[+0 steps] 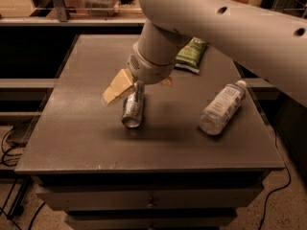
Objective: Pick redbull can
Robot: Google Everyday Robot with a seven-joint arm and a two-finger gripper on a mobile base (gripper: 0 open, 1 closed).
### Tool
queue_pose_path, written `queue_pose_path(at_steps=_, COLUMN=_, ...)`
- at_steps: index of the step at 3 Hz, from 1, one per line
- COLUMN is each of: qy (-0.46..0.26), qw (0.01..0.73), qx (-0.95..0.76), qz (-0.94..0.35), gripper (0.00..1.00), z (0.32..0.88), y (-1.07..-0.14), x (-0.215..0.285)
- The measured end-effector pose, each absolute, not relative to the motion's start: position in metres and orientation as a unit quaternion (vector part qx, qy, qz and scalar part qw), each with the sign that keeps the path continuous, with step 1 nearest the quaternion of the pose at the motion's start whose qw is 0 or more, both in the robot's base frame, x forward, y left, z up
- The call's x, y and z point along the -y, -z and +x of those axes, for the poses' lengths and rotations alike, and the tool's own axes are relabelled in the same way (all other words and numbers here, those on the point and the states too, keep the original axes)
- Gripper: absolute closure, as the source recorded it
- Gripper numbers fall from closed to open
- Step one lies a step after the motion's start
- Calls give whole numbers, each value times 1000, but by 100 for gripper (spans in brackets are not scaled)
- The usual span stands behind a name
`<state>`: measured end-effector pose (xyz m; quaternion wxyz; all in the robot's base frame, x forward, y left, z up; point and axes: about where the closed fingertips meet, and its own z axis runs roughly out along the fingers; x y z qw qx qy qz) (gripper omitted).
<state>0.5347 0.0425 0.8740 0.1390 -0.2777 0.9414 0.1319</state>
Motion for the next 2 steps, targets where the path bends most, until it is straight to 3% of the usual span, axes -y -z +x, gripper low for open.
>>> queue_pose_path(at_steps=2, qy=-92, qw=115, qx=-947, qz=-287, gripper=41, z=522, y=-850, x=-54)
